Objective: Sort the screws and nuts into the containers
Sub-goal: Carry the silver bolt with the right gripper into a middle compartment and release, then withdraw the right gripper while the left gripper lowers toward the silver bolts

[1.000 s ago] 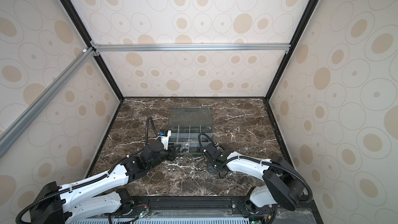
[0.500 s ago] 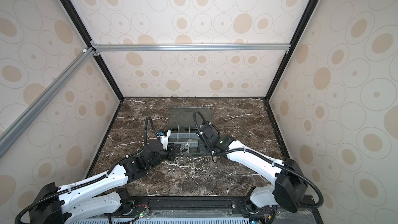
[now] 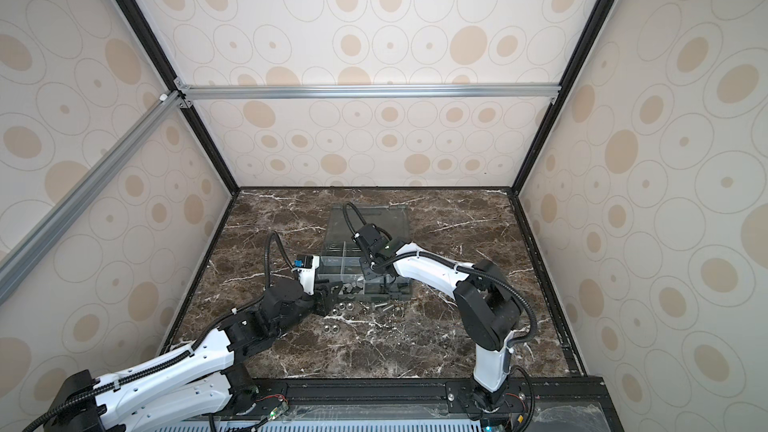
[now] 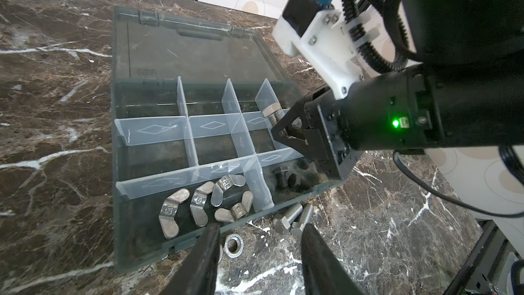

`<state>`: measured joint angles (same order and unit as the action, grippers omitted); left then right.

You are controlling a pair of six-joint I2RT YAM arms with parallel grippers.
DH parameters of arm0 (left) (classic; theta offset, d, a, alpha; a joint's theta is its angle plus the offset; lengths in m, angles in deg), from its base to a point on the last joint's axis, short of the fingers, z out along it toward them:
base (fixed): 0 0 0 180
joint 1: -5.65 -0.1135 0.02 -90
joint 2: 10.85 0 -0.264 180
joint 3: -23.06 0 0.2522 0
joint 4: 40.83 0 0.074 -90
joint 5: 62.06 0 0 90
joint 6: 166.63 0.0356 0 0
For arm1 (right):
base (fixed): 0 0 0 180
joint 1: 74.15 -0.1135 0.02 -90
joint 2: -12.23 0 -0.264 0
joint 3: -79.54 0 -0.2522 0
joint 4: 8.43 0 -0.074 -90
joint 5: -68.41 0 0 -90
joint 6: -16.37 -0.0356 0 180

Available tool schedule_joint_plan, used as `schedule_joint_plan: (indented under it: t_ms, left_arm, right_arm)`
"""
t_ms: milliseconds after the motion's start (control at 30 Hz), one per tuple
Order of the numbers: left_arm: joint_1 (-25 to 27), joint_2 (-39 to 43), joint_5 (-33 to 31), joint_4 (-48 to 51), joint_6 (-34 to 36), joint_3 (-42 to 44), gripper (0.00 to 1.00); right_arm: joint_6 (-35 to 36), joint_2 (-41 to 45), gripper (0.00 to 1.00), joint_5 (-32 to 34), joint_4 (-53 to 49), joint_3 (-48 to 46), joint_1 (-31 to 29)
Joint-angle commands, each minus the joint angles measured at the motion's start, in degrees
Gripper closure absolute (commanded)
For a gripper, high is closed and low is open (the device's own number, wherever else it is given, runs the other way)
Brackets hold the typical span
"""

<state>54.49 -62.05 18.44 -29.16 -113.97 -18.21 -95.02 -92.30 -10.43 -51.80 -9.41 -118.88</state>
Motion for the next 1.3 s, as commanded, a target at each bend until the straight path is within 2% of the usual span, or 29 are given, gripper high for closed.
schedule_joint_plan:
  t_ms: [0,167,300,1000,1267]
  left_arm:
    - [-0.5,1.1,-1.2,-0.6,-1.8,0.6,0.53]
    - [-0.5,0.1,-1.0,-0.8,-1.7,0.3,0.53]
    - [-0.4,-0.5,-0.7,-1.2,-1.6,0.1,0.53]
    - [-0.5,-3.3,2.0,-3.1,-0.5,-0.9,0.53]
    - [0.0,-11.3,5.0,0.6,4.7,-7.2,0.56]
  right_arm:
    - [0.5,0.3,0.8,0.4,-0.3,0.5,1.0]
    - [0.5,0.5,0.69,-0.2,-0.6,0.4,1.5]
    - [0.5,1.2,0.64,-0.4,-1.0,0.7,1.5]
    - [-2.5,13.9,0.62,1.9,-1.2,-7.1,1.9]
    - [-5.6,23.4,0.61,4.9,-2.5,-15.1,2.4]
